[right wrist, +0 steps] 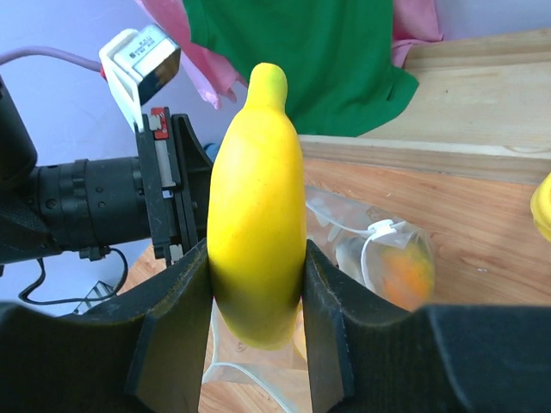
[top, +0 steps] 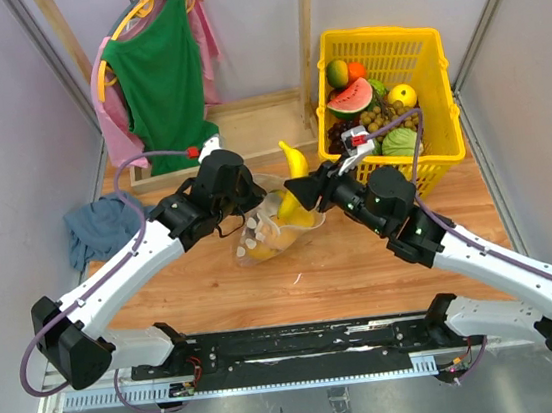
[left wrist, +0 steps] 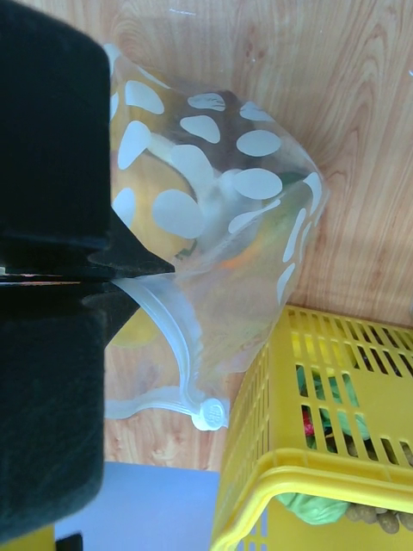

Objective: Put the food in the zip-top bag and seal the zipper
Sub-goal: Place the fake fruit in the zipper food storage bag.

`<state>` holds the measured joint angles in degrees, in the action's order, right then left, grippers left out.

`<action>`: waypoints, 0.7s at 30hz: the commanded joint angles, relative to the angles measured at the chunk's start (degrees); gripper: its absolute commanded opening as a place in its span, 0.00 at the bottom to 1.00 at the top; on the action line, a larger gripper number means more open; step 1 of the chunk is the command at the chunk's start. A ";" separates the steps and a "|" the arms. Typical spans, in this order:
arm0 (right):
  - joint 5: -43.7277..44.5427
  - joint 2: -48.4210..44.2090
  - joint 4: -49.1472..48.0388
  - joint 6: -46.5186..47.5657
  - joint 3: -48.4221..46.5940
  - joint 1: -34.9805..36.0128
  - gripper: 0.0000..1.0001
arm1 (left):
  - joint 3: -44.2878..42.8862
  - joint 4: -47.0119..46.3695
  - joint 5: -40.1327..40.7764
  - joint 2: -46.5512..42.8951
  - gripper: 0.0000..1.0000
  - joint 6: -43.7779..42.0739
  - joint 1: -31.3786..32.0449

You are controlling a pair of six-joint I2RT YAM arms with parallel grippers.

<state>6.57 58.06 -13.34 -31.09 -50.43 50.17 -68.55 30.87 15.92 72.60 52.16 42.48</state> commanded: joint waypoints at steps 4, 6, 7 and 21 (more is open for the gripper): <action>1.36 1.66 -0.73 -2.06 2.95 3.04 0.37 | 0.94 -3.45 -0.77 0.03 0.00 2.81 -0.35; 1.17 2.04 -0.01 -2.04 3.40 3.72 0.39 | 1.38 -3.95 -0.89 -0.23 0.00 3.30 -0.32; 1.12 2.07 0.14 -2.05 3.81 4.01 0.41 | 1.55 -4.07 -0.96 -0.33 0.00 3.50 -0.29; 0.47 1.85 10.13 6.17 -0.86 4.50 0.77 | 2.10 -3.91 -0.93 -0.23 0.00 3.75 -0.35</action>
<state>5.98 61.10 -8.75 -30.96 -47.05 53.93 -66.67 29.21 14.72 72.64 55.42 42.48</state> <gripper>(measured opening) 0.762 0.009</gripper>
